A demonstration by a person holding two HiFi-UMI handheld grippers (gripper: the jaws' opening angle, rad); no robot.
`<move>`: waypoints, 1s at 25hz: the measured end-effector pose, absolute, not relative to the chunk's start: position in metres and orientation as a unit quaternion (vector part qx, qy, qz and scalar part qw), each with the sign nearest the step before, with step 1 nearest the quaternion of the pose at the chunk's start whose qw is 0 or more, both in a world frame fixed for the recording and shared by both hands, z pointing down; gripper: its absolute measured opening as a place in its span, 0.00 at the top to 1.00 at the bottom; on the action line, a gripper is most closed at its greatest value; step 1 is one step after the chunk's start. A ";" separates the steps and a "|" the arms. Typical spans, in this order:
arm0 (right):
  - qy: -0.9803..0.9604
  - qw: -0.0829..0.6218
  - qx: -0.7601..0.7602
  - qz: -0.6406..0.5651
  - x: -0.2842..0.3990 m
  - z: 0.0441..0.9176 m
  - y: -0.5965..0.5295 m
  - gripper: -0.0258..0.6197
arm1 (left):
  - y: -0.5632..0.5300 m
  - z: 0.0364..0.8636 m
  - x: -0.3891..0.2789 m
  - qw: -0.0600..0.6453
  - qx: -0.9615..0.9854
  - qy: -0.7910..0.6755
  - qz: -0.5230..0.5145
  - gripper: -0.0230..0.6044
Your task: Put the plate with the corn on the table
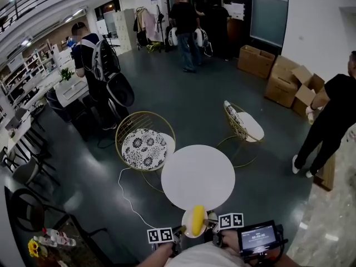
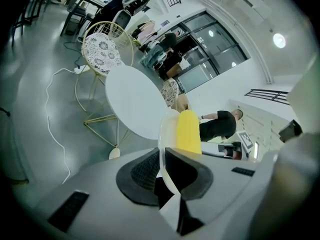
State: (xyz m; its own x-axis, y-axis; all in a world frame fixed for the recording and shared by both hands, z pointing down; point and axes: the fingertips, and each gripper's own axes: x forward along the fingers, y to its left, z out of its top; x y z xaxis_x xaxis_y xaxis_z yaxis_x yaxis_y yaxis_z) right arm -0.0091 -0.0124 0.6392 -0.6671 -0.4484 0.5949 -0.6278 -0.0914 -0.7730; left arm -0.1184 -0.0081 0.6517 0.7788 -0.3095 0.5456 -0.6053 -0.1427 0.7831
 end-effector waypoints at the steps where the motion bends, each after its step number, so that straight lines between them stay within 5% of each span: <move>1: -0.669 0.074 0.402 0.621 -0.006 0.641 -0.016 0.87 | -0.012 0.653 -0.115 0.578 0.746 -0.305 0.129 0.90; 25: -0.652 0.054 0.411 0.635 0.088 0.659 -0.117 0.87 | -0.121 0.665 -0.021 0.571 0.756 -0.279 0.156 0.90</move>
State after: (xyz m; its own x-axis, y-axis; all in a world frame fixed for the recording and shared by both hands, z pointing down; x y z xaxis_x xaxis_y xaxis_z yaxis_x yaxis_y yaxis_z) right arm 0.0884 -0.1173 0.6588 -0.6555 -0.4673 0.5933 -0.6055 -0.1443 -0.7826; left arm -0.0208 -0.1209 0.6649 0.7953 -0.2441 0.5549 -0.6006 -0.1924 0.7761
